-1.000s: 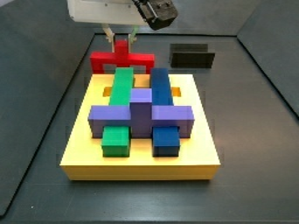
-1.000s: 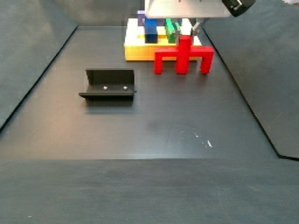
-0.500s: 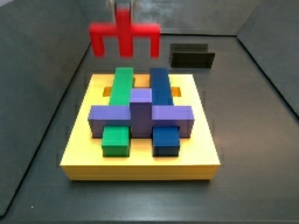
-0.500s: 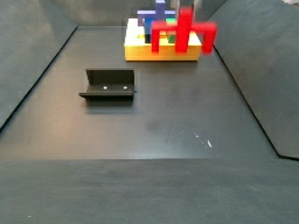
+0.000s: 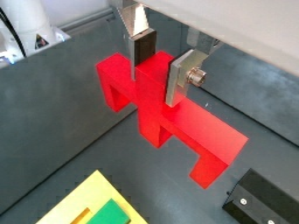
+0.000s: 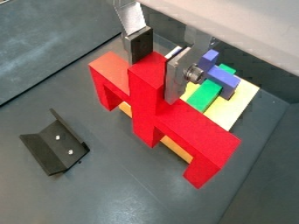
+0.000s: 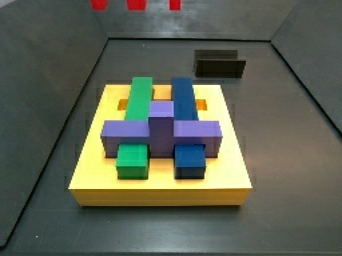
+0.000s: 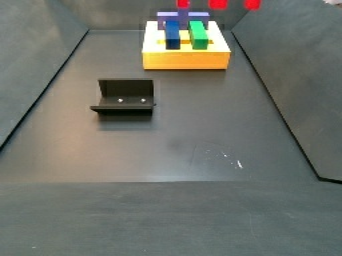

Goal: Pick up the red object. Move up. Move to above the board. Insert the red object.
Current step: Move to above the board, then insert the red object.

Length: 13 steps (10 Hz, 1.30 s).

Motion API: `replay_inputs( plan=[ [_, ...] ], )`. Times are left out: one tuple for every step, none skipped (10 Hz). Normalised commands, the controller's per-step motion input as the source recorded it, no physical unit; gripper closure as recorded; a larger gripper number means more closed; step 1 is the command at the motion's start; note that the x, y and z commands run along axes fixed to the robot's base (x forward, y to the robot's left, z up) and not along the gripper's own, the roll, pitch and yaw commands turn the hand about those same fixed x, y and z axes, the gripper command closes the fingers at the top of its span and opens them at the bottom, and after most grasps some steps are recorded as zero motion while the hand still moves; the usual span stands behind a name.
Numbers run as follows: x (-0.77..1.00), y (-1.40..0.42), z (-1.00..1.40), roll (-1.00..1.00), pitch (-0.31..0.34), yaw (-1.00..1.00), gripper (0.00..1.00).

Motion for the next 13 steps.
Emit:
replay_inputs(
  plan=[
    [0.00, 0.00, 0.18, -0.03, 0.044, -0.01, 1.00],
    [0.54, -1.40, 0.38, -0.05, 0.185, -0.06, 1.00],
    [0.55, -1.40, 0.35, 0.00, 0.198, -0.05, 1.00],
    [0.61, -1.40, 0.33, 0.06, 0.256, 0.00, 1.00],
    [0.71, -1.40, 0.34, 0.03, 0.258, 0.00, 1.00],
    [0.51, -0.98, 0.25, 0.04, 0.235, 0.00, 1.00],
    [0.21, -0.35, 0.09, 0.09, 0.169, 0.01, 1.00],
    [0.12, -0.18, 0.05, 0.07, 0.132, 0.01, 1.00],
    [0.00, 0.26, -0.28, -0.06, -0.061, 0.00, 1.00],
    [0.00, 0.31, -0.52, -0.08, -0.127, 0.00, 1.00],
    [0.00, 0.41, -0.77, -0.04, -0.160, 0.00, 1.00],
    [0.04, 0.32, -0.81, -0.07, -0.156, 0.00, 1.00],
    [0.05, 0.00, -0.83, -0.03, -0.180, 0.00, 1.00]
  ],
)
